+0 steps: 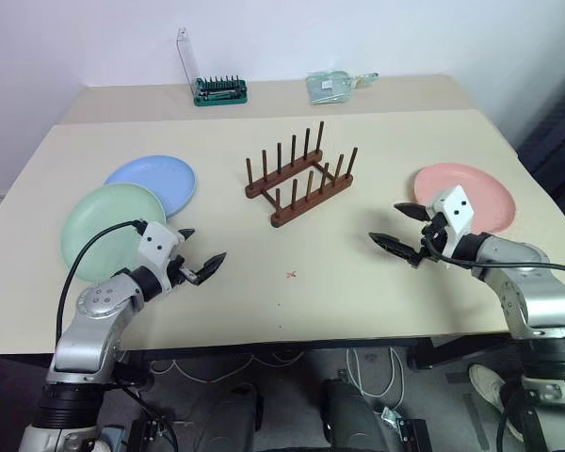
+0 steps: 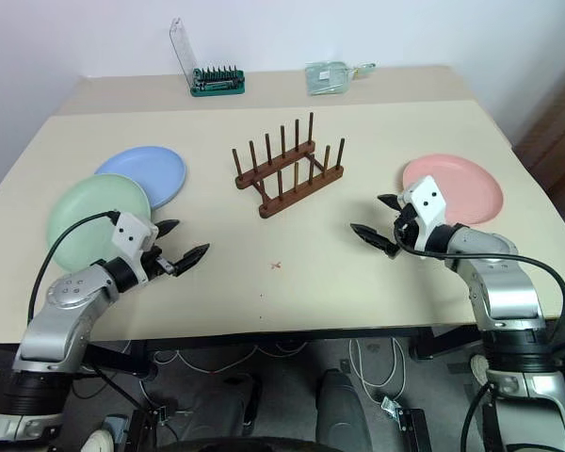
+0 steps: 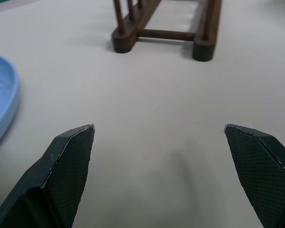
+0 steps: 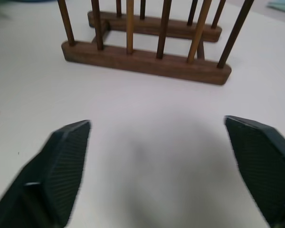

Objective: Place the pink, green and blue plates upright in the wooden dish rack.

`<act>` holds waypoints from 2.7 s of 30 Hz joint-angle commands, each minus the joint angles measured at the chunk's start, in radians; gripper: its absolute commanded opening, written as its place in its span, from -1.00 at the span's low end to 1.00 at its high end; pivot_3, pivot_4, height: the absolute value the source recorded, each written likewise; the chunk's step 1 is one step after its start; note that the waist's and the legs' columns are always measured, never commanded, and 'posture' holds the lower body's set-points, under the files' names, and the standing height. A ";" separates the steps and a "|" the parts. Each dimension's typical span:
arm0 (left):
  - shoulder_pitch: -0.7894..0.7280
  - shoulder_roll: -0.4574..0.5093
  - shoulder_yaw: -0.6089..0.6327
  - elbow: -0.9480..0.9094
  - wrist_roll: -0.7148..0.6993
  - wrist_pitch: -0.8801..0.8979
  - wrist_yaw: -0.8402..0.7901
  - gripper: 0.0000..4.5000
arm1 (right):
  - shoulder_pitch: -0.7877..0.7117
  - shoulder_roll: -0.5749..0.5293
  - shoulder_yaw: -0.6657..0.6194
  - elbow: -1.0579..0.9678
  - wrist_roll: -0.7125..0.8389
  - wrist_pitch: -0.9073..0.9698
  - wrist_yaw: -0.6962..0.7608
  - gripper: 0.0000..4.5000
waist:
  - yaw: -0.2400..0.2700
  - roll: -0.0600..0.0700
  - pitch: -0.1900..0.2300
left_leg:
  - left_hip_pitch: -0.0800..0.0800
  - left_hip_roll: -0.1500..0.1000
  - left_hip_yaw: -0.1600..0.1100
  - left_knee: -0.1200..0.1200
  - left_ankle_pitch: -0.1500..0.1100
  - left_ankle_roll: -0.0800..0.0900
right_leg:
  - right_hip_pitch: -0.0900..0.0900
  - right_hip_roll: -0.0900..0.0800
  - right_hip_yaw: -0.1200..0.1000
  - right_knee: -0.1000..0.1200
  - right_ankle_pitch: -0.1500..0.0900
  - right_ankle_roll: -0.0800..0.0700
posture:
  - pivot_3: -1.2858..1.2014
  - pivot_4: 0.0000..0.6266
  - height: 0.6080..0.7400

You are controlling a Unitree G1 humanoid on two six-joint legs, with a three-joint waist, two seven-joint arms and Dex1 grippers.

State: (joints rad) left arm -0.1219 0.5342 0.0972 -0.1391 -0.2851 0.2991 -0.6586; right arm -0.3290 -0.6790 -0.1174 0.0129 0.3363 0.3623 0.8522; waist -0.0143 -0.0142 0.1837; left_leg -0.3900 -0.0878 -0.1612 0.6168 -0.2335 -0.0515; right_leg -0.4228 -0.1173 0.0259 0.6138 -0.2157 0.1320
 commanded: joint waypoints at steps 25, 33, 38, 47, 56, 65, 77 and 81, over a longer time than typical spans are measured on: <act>-0.302 -0.168 -0.218 0.314 0.178 -0.053 0.090 1.00 | -0.044 0.092 0.054 -0.026 -0.024 -0.095 -0.033 0.98 | 0.002 0.000 0.000 | 0.000 0.000 0.000 0.000 0.000 0.000 | 0.000 0.000 0.000 0.000 0.000 0.000 | 0.03 -0.52 1.00; -0.449 -0.250 -0.283 0.534 0.209 -0.119 0.003 1.00 | 0.025 0.104 0.035 -0.165 0.000 -0.028 -0.103 0.98 | 0.002 0.000 0.000 | 0.000 -0.001 0.000 0.002 0.000 0.000 | 0.000 0.000 0.000 0.001 0.000 0.000 | 0.03 -0.52 1.00; -0.524 -0.295 -0.317 0.678 0.248 -0.165 -0.027 1.00 | 0.072 0.115 0.046 -0.248 0.007 0.015 -0.141 0.98 | 0.007 0.000 0.000 | 0.000 -0.001 -0.001 0.005 0.000 0.000 | 0.003 0.000 0.000 0.001 0.000 0.001 | 0.03 -0.52 1.00; -0.620 -0.356 -0.254 0.862 0.244 -0.267 0.007 -0.45 | 0.059 0.114 0.058 -0.279 0.011 0.060 -0.159 1.00 | 0.002 0.000 -0.001 | 0.000 -0.002 -0.003 0.010 -0.001 0.002 | 0.006 0.000 -0.002 0.000 0.000 0.002 | 0.03 -0.52 1.00; -0.534 -0.306 -0.278 0.733 0.237 -0.332 -0.113 -0.69 | 0.051 0.089 0.050 -0.271 0.008 0.068 -0.139 1.00 | -0.003 0.000 -0.001 | 0.000 -0.002 -0.003 0.009 -0.001 0.003 | 0.006 0.000 -0.002 0.001 0.000 0.002 | 0.03 -0.52 1.00; -0.466 -0.141 -0.318 0.530 0.194 -0.323 -0.409 -0.69 | 0.149 -0.023 0.040 -0.262 0.006 0.079 -0.042 1.00 | 0.003 0.001 0.000 | -0.001 -0.002 -0.002 0.011 -0.002 0.003 | 0.006 0.000 -0.001 0.000 0.000 0.002 | 0.03 -0.52 1.00; -0.370 -0.047 -0.284 0.472 0.221 -0.251 -0.363 0.86 | 0.166 -0.016 0.049 -0.266 -0.011 0.089 -0.050 0.61 | -0.001 0.001 -0.001 | 0.000 -0.001 -0.003 0.010 -0.002 0.004 | 0.006 0.000 -0.001 0.001 0.000 0.002 | 0.03 -0.52 1.00; -0.261 -0.017 -0.217 0.307 0.128 -0.119 -0.353 0.63 | 0.165 -0.014 0.081 -0.239 -0.058 0.072 -0.071 -0.28 | -0.007 0.001 -0.001 | 0.000 -0.001 -0.002 0.010 -0.002 0.004 | 0.005 0.000 -0.001 0.001 0.000 0.002 | 0.03 -0.52 1.00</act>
State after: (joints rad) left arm -0.4157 0.4952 -0.1541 0.2218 -0.1217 0.1261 -1.0154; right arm -0.1595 -0.6909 -0.0395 -0.2236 0.2945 0.4514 0.7901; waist -0.0216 -0.0128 0.1828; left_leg -0.3898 -0.0885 -0.1633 0.6261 -0.2360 -0.0474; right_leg -0.4176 -0.1169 0.0249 0.6146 -0.2158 0.1343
